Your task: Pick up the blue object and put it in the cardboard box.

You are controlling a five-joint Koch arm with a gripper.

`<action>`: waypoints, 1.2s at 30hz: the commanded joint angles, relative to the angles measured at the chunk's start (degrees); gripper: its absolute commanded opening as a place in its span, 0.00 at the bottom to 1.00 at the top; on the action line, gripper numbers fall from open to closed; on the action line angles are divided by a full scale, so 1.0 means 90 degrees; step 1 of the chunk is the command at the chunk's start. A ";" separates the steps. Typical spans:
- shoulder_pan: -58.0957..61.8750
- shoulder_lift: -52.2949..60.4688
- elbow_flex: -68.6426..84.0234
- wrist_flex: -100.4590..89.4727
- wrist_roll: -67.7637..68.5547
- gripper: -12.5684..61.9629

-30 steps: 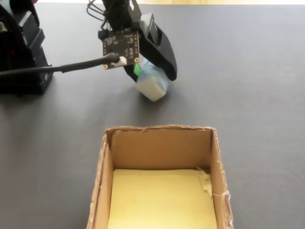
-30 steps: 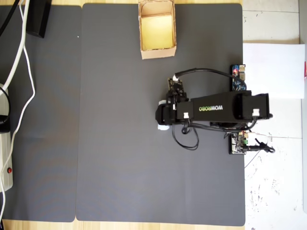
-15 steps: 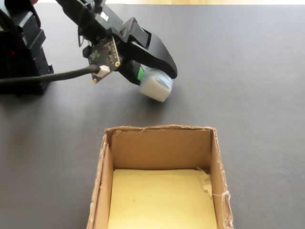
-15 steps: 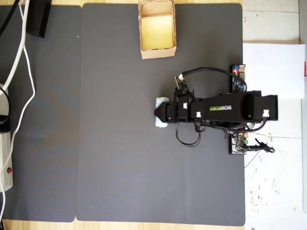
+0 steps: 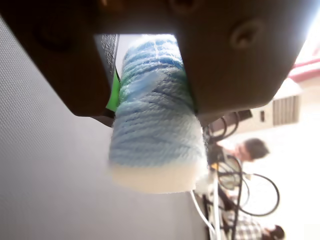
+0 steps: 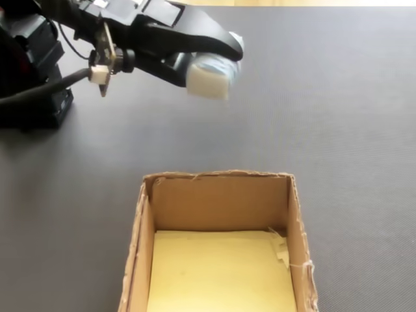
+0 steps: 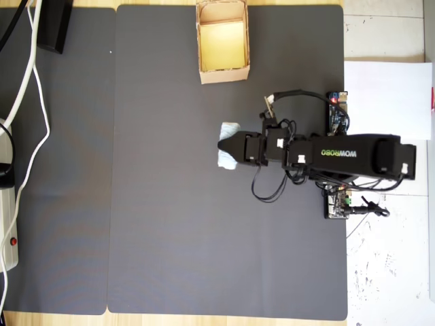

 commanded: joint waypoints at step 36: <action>0.3809 -0.2520 -0.4463 0.1191 -0.0166 0.57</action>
